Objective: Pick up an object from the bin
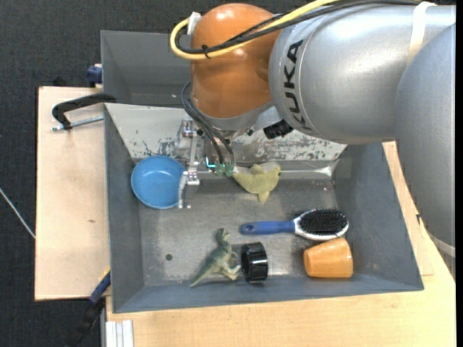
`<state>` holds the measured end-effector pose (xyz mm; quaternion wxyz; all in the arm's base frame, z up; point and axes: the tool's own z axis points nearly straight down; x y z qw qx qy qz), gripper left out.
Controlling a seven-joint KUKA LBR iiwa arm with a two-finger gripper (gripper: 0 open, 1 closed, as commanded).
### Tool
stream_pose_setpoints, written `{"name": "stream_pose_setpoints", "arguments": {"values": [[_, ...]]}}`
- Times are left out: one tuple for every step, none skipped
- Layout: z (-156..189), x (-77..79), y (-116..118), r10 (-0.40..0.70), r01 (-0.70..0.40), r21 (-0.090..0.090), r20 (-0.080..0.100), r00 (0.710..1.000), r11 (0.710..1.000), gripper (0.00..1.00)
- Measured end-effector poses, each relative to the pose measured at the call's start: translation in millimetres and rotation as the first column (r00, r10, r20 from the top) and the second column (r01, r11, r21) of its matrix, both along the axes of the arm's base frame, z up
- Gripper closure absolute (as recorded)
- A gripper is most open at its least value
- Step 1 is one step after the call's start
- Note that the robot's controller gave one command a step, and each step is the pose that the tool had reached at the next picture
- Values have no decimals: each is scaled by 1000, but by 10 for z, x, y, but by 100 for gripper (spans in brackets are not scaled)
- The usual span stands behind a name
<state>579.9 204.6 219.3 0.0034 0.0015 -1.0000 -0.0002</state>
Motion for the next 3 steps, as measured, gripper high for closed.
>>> {"name": "stream_pose_setpoints", "arguments": {"values": [[-1484,87,-462,-61,61,5,13,998,998,0],[-1406,112,-438,-58,58,9,20,998,998,100],[1333,15,-334,-67,67,6,22,998,998,100]]}}
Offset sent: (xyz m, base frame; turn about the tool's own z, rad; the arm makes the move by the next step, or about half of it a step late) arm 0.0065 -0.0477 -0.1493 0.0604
